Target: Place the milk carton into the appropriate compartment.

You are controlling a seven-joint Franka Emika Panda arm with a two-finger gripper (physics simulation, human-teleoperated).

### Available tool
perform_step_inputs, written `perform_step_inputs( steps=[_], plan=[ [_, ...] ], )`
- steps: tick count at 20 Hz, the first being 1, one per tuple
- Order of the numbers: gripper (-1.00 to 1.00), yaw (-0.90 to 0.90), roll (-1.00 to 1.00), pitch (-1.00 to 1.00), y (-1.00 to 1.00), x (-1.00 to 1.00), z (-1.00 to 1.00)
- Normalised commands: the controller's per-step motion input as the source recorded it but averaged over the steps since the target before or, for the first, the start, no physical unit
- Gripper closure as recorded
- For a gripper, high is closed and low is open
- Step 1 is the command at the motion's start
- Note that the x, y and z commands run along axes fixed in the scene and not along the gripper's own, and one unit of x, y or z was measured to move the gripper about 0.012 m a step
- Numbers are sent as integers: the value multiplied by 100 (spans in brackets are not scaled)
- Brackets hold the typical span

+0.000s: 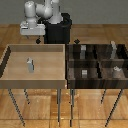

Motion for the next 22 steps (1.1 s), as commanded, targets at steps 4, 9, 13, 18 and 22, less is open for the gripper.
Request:
perform_step_inputs(
  steps=[4, 9, 13, 18, 22],
  plan=[
    [-100, 0, 0, 0, -25, 56, 0],
    [-100, 0, 0, 0, 0, 100, 0],
    [-100, 0, 0, 0, 0, 100, 0],
    [-100, 0, 0, 0, 0, 40, 0],
    [-100, 0, 0, 0, 0, 25, 0]
  ],
)
